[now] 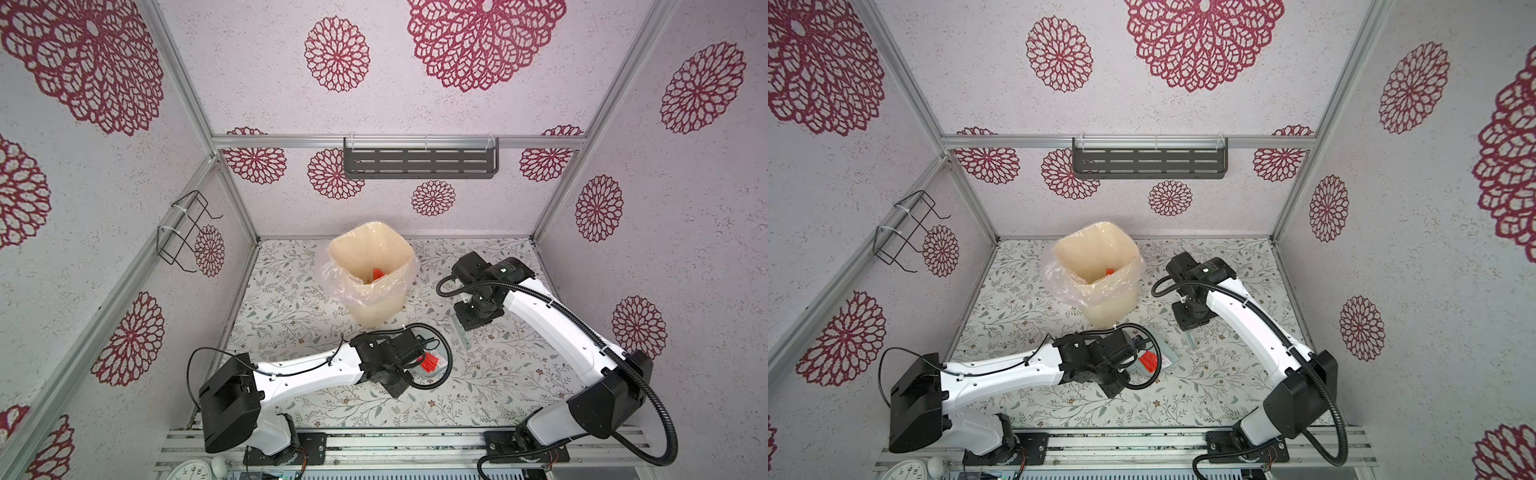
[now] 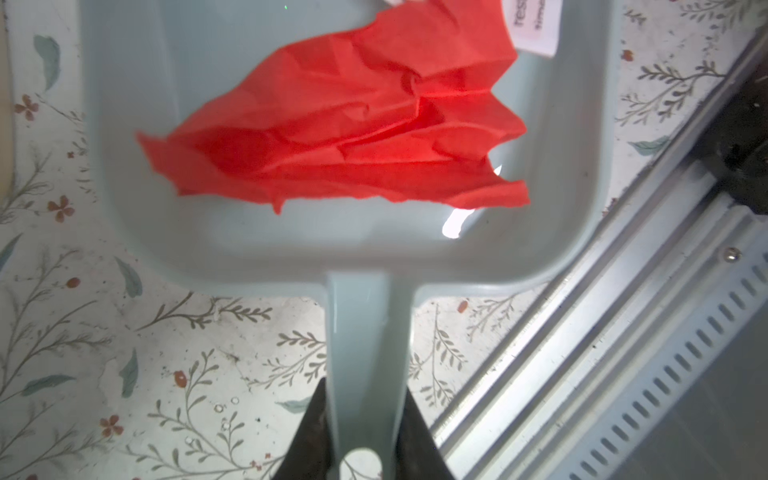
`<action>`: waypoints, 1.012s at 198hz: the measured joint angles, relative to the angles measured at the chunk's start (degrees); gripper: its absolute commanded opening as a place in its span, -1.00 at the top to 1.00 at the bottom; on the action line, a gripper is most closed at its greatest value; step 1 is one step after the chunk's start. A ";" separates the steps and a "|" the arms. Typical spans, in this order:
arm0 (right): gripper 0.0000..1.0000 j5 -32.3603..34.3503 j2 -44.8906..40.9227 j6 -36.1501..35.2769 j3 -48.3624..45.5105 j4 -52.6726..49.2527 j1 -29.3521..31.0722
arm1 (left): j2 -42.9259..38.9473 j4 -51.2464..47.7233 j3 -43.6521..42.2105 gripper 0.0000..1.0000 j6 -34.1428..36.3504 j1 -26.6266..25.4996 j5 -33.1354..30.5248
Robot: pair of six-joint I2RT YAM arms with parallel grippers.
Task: Sweep away the paper scraps from the table
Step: 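Lift the dustpan toward the beige bin with the left gripper while the right brush withdraws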
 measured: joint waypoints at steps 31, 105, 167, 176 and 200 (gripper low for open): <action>1.00 -2.01 -2.29 0.24 -4.11 2.23 -1.77 | -1.95 -6.62 6.05 1.00 -2.64 -3.91 -2.38; 1.00 -8.46 -7.56 1.01 -10.67 8.11 -4.85 | -8.35 -22.97 21.35 1.00 -11.26 -7.52 -8.66; 1.00 -11.65 -10.10 1.33 -13.42 11.30 -5.97 | -11.17 -36.92 34.95 1.00 -17.55 -6.51 -15.41; 1.00 -12.24 -10.56 1.42 -13.86 11.78 -6.21 | -11.37 -38.97 37.16 1.00 -18.03 -5.44 -15.96; 1.00 -12.96 -10.82 1.46 -14.40 12.41 -6.71 | -11.91 -43.60 42.27 1.00 -18.58 -0.57 -17.27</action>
